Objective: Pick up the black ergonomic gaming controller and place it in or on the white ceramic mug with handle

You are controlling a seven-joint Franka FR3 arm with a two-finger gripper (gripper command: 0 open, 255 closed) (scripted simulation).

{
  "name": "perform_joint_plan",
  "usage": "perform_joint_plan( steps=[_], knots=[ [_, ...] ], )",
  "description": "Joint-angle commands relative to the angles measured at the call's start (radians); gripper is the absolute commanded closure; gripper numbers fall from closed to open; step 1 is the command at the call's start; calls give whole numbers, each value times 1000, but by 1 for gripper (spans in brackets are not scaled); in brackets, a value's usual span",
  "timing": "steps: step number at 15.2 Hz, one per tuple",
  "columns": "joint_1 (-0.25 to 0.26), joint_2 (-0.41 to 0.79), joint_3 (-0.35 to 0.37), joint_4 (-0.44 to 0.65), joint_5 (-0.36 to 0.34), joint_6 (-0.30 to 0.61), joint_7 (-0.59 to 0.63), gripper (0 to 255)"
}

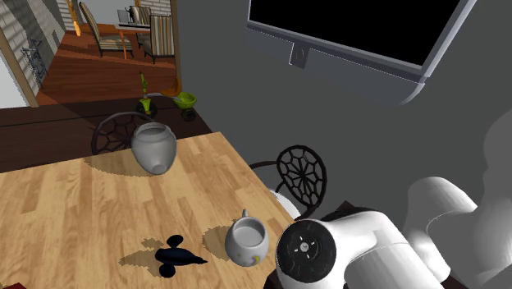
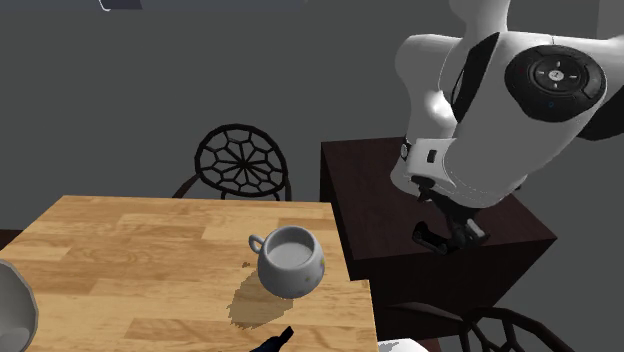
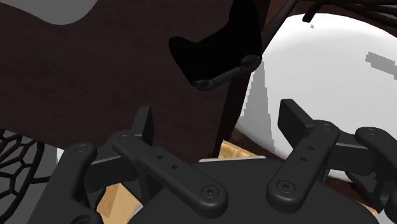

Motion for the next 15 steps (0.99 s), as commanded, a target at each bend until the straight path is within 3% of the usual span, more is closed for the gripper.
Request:
perform_joint_plan(
  steps=[1, 6, 15],
  knots=[
    [25, 59, 48, -1, 0, 38, 57, 0],
    [71, 216, 137, 21, -40, 109, 199, 0],
    [69, 307, 136, -36, -92, 244, 243, 0]
  ],
)
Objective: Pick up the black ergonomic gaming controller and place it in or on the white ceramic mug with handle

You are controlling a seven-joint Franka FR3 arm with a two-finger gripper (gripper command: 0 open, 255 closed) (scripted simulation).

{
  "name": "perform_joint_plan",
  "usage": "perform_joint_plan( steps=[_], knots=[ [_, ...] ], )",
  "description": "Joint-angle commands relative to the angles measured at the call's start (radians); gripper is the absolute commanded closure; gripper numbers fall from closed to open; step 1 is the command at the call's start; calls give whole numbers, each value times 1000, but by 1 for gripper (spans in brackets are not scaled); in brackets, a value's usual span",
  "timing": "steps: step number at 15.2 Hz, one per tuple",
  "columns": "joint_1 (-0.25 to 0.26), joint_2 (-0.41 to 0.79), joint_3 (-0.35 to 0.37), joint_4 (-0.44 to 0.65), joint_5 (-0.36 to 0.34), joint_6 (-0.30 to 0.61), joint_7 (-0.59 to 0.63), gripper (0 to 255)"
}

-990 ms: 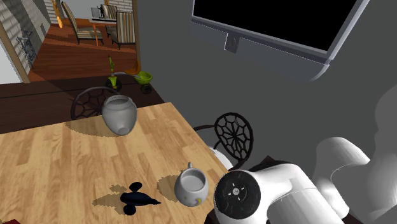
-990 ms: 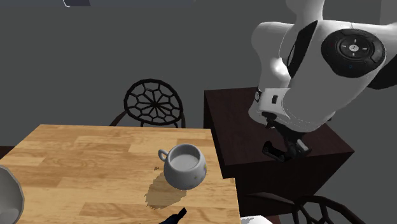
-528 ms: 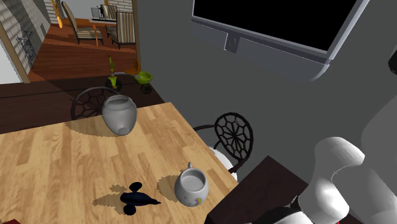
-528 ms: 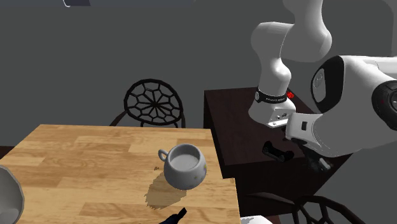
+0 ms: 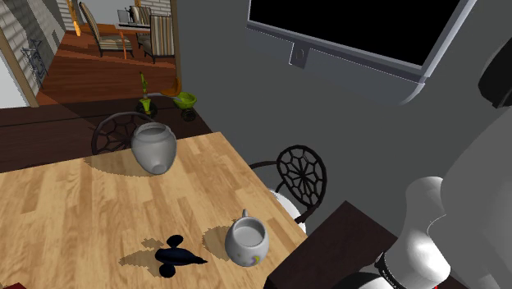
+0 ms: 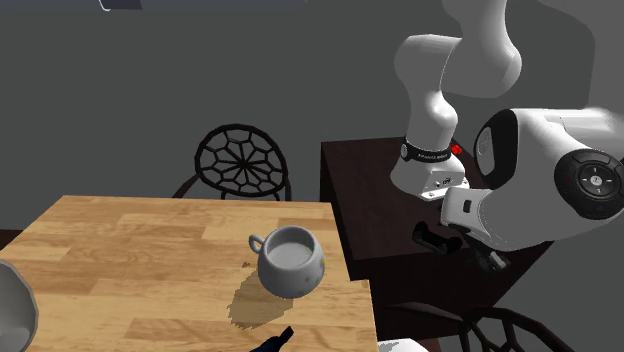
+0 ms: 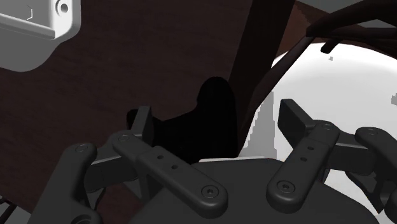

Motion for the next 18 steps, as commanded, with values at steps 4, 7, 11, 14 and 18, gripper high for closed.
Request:
perform_joint_plan(
  steps=[4, 7, 11, 14, 18],
  knots=[
    [0, 7, 0, -2, -5, 9, 4, 0],
    [0, 7, 0, -2, -5, 9, 4, 255],
    [0, 7, 0, -2, -5, 9, 4, 255],
    [0, 7, 0, -2, -5, 9, 4, 255],
    [2, -38, 6, -4, 29, -28, -20, 255]
  ],
)
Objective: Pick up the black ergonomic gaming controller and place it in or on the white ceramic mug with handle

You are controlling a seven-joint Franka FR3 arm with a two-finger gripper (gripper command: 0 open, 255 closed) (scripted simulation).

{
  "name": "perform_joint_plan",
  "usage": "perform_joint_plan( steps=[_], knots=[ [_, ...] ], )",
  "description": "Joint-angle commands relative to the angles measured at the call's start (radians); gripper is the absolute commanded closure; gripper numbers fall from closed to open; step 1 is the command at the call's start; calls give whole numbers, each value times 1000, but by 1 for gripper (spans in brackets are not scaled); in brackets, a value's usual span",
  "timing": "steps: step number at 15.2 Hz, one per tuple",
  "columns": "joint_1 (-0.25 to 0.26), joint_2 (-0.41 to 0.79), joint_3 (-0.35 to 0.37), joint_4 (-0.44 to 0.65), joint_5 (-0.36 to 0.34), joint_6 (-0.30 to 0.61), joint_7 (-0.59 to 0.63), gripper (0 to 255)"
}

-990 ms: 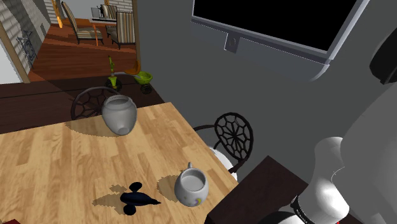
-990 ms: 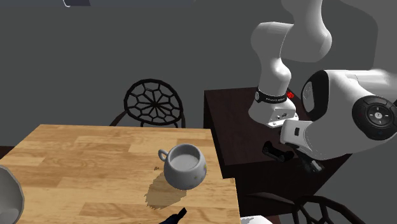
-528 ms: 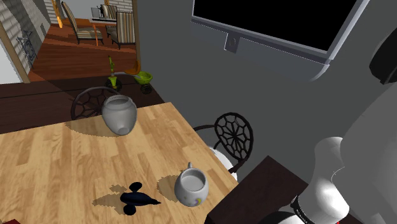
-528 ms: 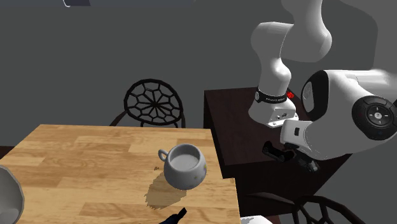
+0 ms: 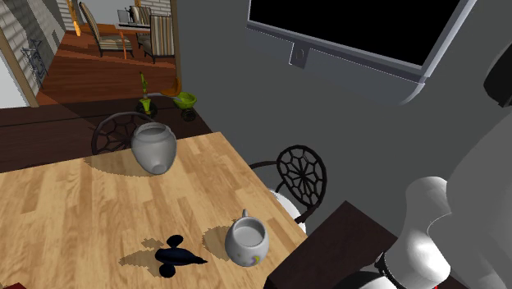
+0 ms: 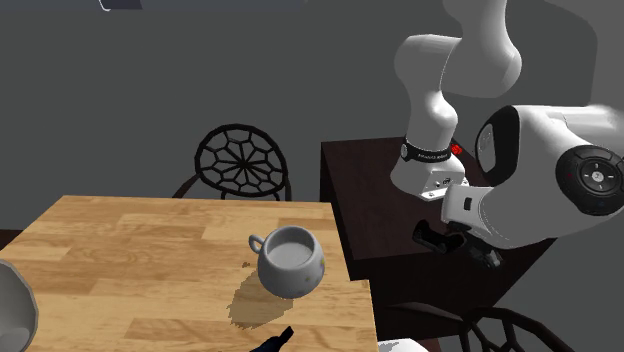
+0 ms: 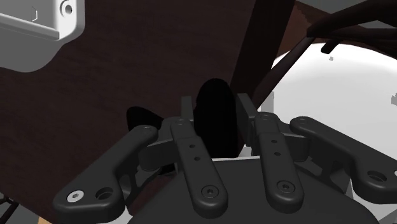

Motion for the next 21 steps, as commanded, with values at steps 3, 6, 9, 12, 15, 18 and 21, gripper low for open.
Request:
perform_joint_plan(
  steps=[3, 6, 9, 12, 15, 18, 21],
  knots=[
    [8, -82, 6, 2, 57, -73, -41, 255],
    [17, -144, 2, 6, 92, -132, -68, 255],
    [27, -202, -5, 12, 118, -190, -90, 255],
    [37, -256, -15, 20, 137, -249, -107, 255],
    [44, -295, -24, 28, 148, -293, -118, 255],
    [-20, -276, -74, 43, 71, -293, -172, 255],
    [-83, -246, -120, 71, -8, -292, -221, 255]
  ],
)
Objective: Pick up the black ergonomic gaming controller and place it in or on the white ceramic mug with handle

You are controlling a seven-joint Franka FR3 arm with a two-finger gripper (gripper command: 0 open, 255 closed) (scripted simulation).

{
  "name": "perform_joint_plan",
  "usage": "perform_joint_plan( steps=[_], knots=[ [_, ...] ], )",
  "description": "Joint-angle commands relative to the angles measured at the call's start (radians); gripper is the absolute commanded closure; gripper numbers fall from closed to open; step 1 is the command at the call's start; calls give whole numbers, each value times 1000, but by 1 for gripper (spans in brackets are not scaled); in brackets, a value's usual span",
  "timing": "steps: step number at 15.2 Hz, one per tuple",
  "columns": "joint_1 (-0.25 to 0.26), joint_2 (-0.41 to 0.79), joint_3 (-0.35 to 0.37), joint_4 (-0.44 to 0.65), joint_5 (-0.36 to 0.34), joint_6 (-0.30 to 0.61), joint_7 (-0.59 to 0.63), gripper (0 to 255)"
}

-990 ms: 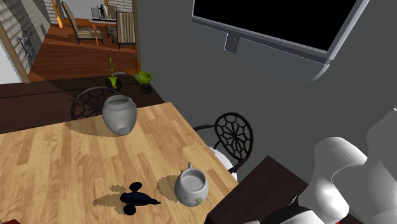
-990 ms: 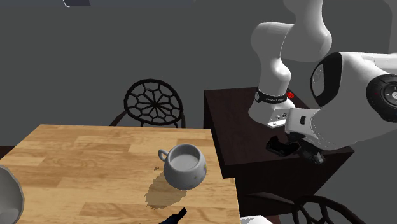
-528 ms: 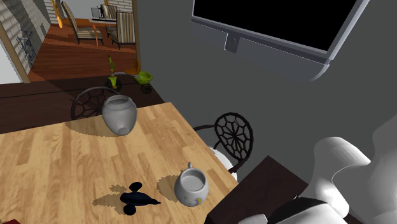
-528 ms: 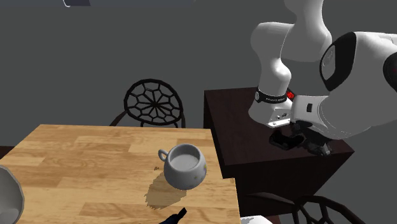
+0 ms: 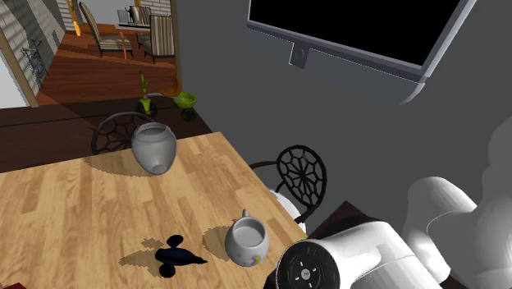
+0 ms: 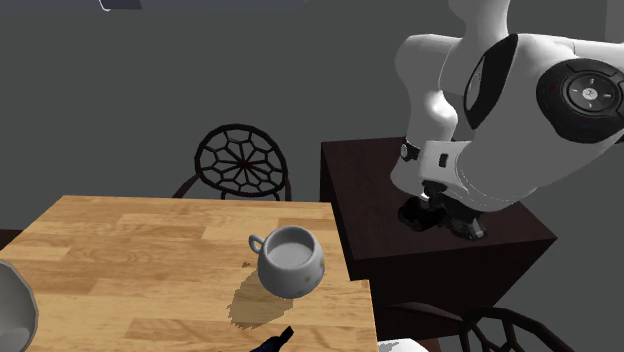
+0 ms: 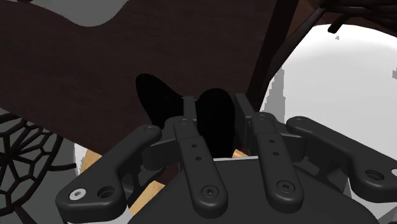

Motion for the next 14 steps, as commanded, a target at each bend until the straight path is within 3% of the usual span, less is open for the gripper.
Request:
perform_joint_plan(
  steps=[1, 8, 14],
  knots=[
    [-42, 25, -30, 23, -54, 1, -30, 255],
    [-168, 137, -126, 143, -221, -7, -122, 255],
    [-246, 257, -197, 290, -335, -30, -192, 255]
  ],
)
